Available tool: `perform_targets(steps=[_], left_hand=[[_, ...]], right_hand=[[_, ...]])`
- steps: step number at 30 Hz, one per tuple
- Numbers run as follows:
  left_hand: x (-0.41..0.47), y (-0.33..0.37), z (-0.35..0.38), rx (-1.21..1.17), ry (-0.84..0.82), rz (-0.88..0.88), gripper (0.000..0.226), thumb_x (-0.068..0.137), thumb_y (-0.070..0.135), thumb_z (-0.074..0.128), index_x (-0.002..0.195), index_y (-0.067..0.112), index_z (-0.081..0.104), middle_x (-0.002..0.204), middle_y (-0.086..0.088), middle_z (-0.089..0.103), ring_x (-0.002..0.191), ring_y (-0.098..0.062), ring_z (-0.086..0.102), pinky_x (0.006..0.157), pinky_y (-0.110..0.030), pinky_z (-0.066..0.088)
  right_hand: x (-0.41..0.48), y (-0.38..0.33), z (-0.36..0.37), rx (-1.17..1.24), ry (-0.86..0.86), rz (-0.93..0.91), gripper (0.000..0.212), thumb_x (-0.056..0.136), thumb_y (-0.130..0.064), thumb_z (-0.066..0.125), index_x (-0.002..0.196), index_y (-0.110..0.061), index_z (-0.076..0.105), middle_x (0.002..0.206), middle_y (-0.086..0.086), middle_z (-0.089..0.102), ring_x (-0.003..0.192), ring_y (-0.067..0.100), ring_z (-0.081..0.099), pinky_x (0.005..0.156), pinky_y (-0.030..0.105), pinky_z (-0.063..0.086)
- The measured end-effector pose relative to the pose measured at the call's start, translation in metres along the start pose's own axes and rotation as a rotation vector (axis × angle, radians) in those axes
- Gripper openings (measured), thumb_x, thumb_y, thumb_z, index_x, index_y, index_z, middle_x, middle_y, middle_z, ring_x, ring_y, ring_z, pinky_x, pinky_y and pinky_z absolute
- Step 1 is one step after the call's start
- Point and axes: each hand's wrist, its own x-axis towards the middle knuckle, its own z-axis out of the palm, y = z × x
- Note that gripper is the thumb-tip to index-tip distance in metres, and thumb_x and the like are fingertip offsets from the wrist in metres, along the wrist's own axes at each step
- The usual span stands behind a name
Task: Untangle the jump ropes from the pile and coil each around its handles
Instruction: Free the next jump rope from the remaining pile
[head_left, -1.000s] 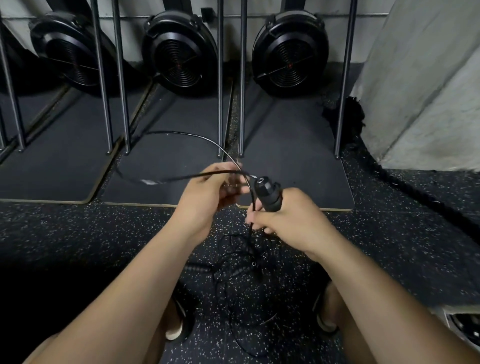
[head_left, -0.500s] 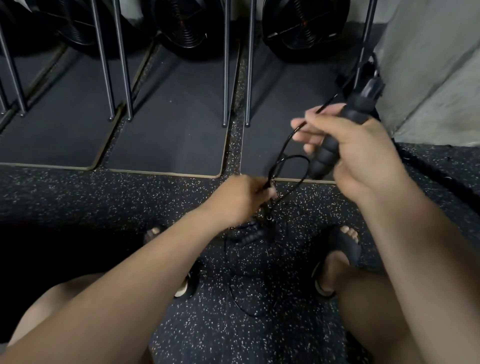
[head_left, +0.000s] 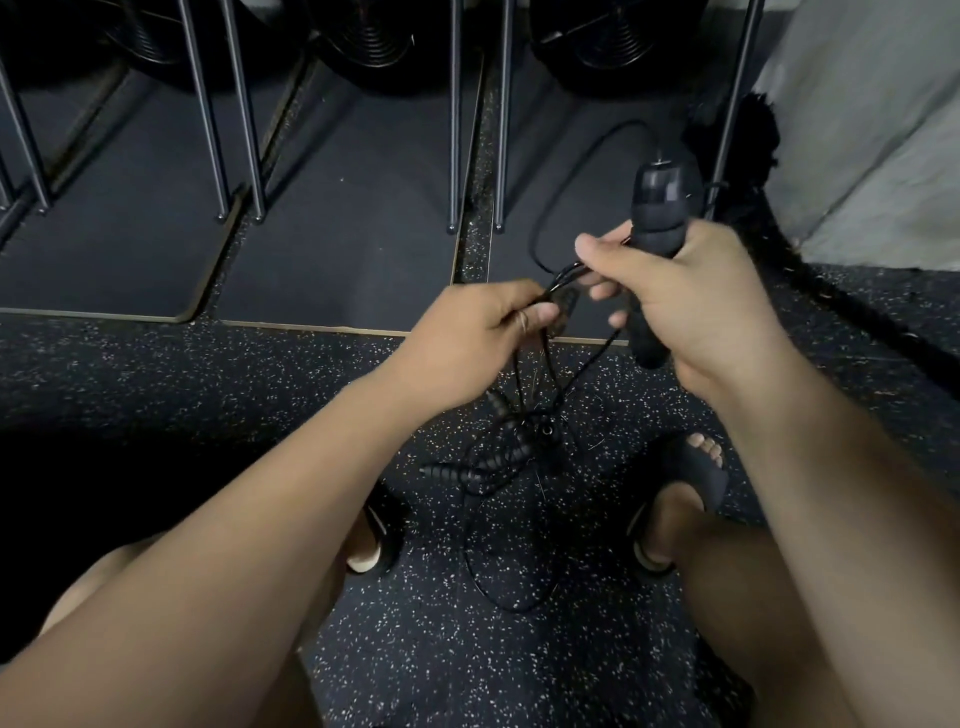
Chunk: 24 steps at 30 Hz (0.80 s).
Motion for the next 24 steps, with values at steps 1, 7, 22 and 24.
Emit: perform_targets(steps=[1, 7, 22, 24], left_hand=[[0.0, -0.002, -0.003, 0.018, -0.018, -0.001, 0.025, 0.109, 0.036, 0.059, 0.089, 0.023, 0.067, 0.069, 0.002, 0.061, 0.061, -0.008, 0.05, 0.059, -0.027, 0.041], [-0.004, -0.006, -0.01, -0.115, -0.232, -0.112, 0.019, 0.102, 0.053, 0.064, 0.102, 0.039, 0.077, 0.084, 0.012, 0.071, 0.074, -0.002, 0.06, 0.072, -0.024, 0.045], [-0.006, -0.001, 0.005, -0.212, -0.125, -0.058, 0.028, 0.108, 0.034, 0.062, 0.093, 0.013, 0.074, 0.061, 0.021, 0.057, 0.054, 0.002, 0.045, 0.056, -0.013, 0.033], [-0.007, -0.004, 0.01, -0.125, -0.157, -0.077, 0.027, 0.107, 0.036, 0.064, 0.092, 0.016, 0.074, 0.064, 0.021, 0.062, 0.055, 0.003, 0.048, 0.055, -0.012, 0.034]], right_hand=[[0.002, 0.002, -0.002, -0.098, 0.057, -0.045, 0.019, 0.089, -0.037, 0.086, 0.087, -0.02, 0.076, 0.082, 0.0, 0.08, 0.074, 0.015, 0.074, 0.061, 0.037, 0.061], [0.0, 0.007, 0.0, -0.339, -0.036, -0.09, 0.022, 0.086, -0.044, 0.083, 0.086, -0.023, 0.078, 0.074, -0.008, 0.079, 0.07, 0.015, 0.075, 0.081, 0.055, 0.064], [-0.002, -0.014, -0.007, 0.148, -0.108, -0.134, 0.019, 0.097, -0.026, 0.08, 0.084, -0.013, 0.076, 0.071, 0.001, 0.074, 0.066, 0.015, 0.065, 0.062, 0.026, 0.05], [0.001, -0.018, -0.015, 0.32, -0.104, -0.099, 0.019, 0.098, -0.024, 0.077, 0.083, -0.012, 0.075, 0.071, 0.0, 0.07, 0.066, 0.014, 0.062, 0.062, 0.025, 0.047]])
